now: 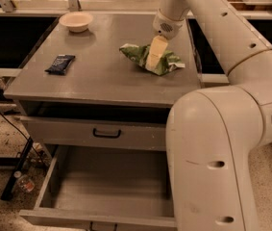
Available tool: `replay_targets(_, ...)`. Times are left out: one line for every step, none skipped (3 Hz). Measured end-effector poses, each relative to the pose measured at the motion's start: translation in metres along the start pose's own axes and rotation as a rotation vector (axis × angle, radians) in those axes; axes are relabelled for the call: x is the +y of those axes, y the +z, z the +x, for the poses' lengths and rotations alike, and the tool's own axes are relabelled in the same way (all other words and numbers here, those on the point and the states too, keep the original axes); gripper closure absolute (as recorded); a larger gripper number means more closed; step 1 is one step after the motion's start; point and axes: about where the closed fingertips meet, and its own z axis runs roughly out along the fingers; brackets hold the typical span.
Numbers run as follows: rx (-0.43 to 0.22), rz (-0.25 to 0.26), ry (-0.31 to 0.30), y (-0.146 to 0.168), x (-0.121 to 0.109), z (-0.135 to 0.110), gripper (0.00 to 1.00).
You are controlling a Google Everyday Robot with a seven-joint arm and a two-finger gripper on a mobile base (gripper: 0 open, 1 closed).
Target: Place green jalapeno chip bag into middle drawer
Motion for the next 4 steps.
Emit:
replay_targets(-0.001, -0.001, -0.003, 0.007, -0.002, -0.003, 0.00)
replay_targets(0.017, -0.050, 0.007, 0.035, 0.002, -0.001, 0.00)
replay_targets(0.008, -0.039, 0.007, 0.038, -0.001, -0.004, 0.00)
replay_targets(0.008, -0.039, 0.007, 0.038, -0.001, -0.004, 0.19)
